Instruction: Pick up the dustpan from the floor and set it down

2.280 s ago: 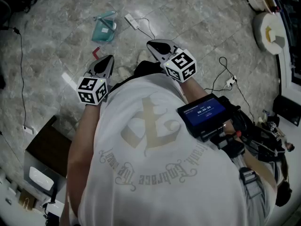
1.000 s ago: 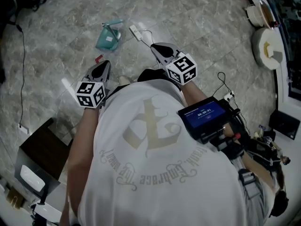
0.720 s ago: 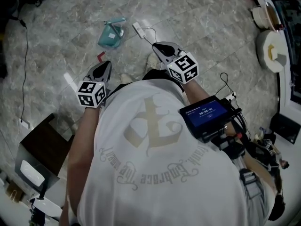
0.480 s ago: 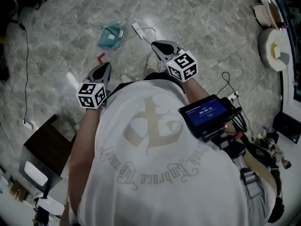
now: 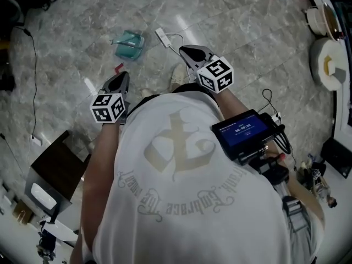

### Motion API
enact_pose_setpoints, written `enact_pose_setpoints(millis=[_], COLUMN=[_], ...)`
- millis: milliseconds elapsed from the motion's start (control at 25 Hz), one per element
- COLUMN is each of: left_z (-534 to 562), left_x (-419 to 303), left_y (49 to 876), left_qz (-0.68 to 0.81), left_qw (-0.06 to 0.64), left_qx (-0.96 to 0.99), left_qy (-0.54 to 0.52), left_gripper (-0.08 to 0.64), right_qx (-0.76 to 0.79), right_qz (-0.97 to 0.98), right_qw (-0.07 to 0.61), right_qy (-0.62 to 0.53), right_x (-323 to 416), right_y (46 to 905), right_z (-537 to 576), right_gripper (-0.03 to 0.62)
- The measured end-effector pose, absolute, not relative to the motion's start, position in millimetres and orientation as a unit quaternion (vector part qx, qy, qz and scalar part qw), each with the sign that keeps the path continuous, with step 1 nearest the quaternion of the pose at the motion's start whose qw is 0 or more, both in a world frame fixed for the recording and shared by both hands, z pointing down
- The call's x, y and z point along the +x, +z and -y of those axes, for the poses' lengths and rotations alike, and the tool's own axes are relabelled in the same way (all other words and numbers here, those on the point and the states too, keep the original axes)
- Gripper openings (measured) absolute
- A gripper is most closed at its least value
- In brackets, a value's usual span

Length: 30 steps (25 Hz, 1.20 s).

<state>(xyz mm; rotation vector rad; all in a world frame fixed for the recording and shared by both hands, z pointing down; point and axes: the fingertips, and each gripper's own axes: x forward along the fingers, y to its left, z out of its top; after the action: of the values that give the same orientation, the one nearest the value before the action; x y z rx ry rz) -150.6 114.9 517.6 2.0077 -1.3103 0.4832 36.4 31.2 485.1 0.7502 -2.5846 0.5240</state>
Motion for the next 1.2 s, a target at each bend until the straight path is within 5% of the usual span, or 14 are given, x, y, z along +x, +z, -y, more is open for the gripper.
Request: enact_pose_setpoints(millis=[280, 1000, 1200], left_z=[-39.1, 23.1, 33.1], left_x=[-112.7, -193.2, -203.0], left_y=[526.3, 582.9, 597.5], left_qz=[0.553, 0.659, 0.666], left_qw=[0.390, 0.550, 0.585], left_qx=[0.716, 0.511, 0.463], left_qy=[0.172, 0.039, -0.008], left_gripper=[0.012, 0.018, 0.124], right_qx=[0.232, 0.142, 0.150], right_qz=[0.931, 0.935, 0.929], right_qw=[0.193, 0.232, 0.245], right_qy=[0.205, 0.225, 0.234], right_x=[82.1, 45.7, 46.4], right_y=[499.9, 537.2, 541.7], right_z=[50.6, 98.0, 101.6], right_gripper=[0.017, 0.017, 0.017])
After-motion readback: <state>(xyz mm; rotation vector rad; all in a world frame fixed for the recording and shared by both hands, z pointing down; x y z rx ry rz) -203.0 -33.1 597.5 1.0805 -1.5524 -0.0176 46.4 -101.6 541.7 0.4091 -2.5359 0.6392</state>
